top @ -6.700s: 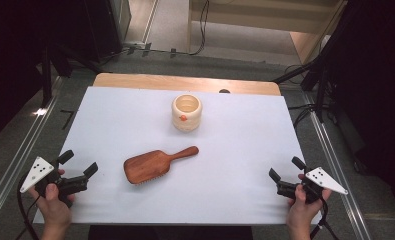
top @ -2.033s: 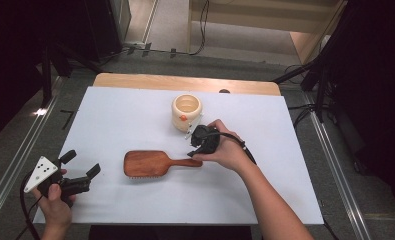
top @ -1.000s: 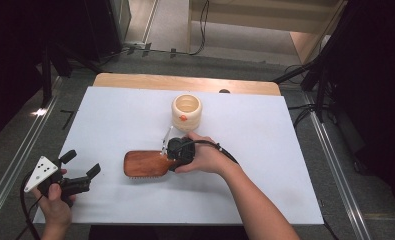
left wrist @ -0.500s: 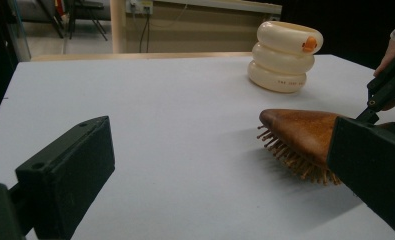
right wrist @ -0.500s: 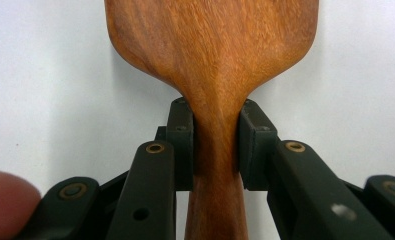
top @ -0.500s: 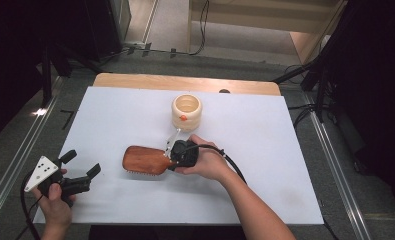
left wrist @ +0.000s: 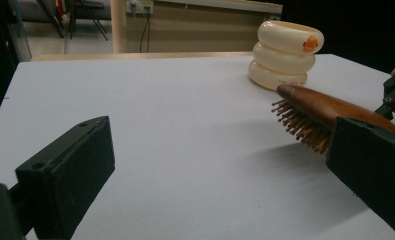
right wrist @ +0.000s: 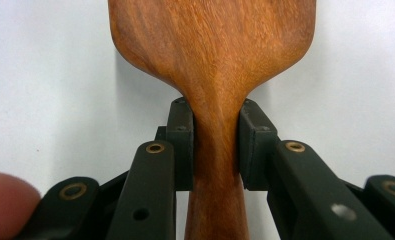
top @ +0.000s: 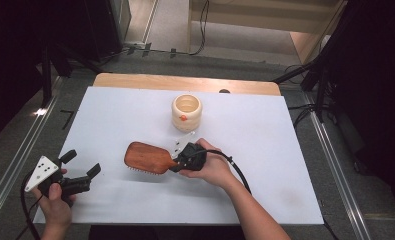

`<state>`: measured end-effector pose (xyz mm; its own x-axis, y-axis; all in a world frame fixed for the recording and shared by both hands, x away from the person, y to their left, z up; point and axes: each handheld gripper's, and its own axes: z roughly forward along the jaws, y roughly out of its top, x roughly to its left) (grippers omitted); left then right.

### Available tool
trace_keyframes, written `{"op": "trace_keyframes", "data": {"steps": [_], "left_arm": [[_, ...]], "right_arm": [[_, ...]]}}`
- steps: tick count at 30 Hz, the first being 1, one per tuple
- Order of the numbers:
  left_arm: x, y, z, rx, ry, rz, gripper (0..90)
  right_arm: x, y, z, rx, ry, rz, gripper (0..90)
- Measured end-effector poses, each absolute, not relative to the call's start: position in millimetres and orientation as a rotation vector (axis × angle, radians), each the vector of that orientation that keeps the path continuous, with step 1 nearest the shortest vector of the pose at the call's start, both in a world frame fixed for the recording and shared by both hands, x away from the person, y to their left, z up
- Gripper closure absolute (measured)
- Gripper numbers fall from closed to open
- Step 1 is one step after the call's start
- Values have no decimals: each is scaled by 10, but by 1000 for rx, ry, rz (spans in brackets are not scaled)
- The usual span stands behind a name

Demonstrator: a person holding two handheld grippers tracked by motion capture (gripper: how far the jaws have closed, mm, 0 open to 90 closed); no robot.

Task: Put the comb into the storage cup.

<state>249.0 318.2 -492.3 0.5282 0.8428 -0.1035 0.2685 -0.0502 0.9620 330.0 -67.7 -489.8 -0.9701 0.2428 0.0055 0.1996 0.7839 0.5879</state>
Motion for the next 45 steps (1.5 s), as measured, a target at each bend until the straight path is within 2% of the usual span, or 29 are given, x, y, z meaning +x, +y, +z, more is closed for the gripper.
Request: {"op": "trace_keyframes", "data": {"steps": [21, 45], "left_arm": [[2484, 3169, -4924, 1607, 973, 622, 0], [2486, 3150, -4925, 1624, 971, 633, 0]], "right_arm": [[3136, -1064, -4704, 497, 2695, 1171, 702], [2934, -1448, -4641, 669, 2471, 1341, 701]]}}
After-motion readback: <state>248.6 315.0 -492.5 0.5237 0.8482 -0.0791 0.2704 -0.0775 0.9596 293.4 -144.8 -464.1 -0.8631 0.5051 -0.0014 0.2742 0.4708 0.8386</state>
